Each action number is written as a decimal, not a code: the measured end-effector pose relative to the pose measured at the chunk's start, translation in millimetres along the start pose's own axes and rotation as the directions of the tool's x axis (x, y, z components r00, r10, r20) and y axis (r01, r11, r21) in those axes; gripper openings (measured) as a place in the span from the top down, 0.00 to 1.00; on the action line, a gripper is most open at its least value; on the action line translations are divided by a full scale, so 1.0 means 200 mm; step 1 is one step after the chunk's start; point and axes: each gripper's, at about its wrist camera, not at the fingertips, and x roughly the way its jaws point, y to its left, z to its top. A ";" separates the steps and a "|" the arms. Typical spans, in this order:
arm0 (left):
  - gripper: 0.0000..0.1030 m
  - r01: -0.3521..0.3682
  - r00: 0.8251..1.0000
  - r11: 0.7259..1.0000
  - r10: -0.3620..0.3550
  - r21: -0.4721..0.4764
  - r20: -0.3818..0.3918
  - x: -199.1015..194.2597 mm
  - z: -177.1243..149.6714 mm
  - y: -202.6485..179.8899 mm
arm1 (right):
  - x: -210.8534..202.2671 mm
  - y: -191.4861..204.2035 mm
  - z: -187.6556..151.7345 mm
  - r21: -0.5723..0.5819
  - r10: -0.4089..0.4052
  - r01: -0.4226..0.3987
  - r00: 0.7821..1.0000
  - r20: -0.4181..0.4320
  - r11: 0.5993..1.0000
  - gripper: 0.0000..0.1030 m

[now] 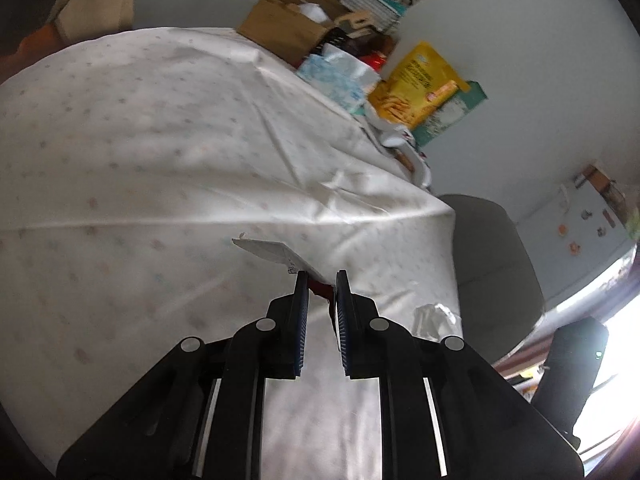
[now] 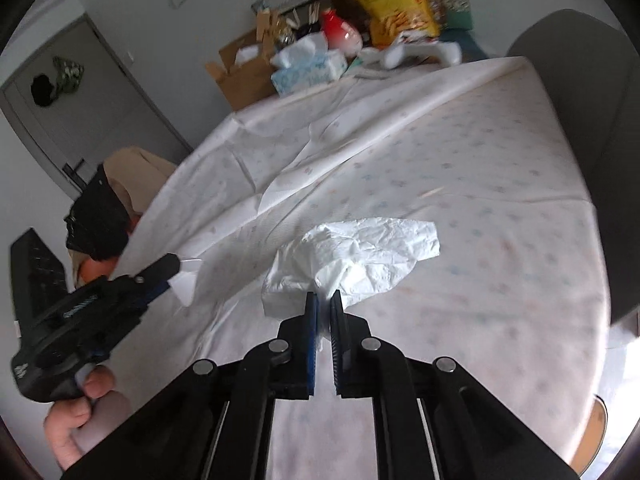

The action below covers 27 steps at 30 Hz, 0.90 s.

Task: Collect trash
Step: 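Lift the tissue and paper scrap and carry both over the floor bin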

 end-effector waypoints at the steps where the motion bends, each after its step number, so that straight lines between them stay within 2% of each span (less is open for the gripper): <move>1: 0.86 0.010 1.000 1.000 -0.010 0.008 -0.003 0.00 -0.02 -0.03 | -0.05 -0.02 -0.02 0.002 -0.006 0.006 1.000 0.015 1.000 0.93; 10: 0.86 0.078 0.996 0.992 -0.074 0.101 -0.044 0.00 -0.18 -0.26 | -0.39 -0.26 -0.18 0.078 -0.095 0.087 0.989 0.110 0.993 0.93; 15: 0.86 0.120 0.990 0.982 -0.108 0.147 -0.085 0.03 -0.26 -0.39 | -0.55 -0.42 -0.26 0.122 -0.172 0.154 0.973 0.153 0.981 0.93; 20: 0.86 0.155 0.983 0.968 -0.131 0.196 -0.130 0.07 -0.37 -0.52 | -0.67 -0.62 -0.35 0.196 -0.243 0.212 0.958 0.152 0.958 0.93; 27: 0.86 0.199 0.967 0.945 -0.147 0.258 -0.207 0.16 -0.52 -0.70 | -0.82 -0.90 -0.52 0.298 -0.361 0.313 0.925 0.122 0.902 0.93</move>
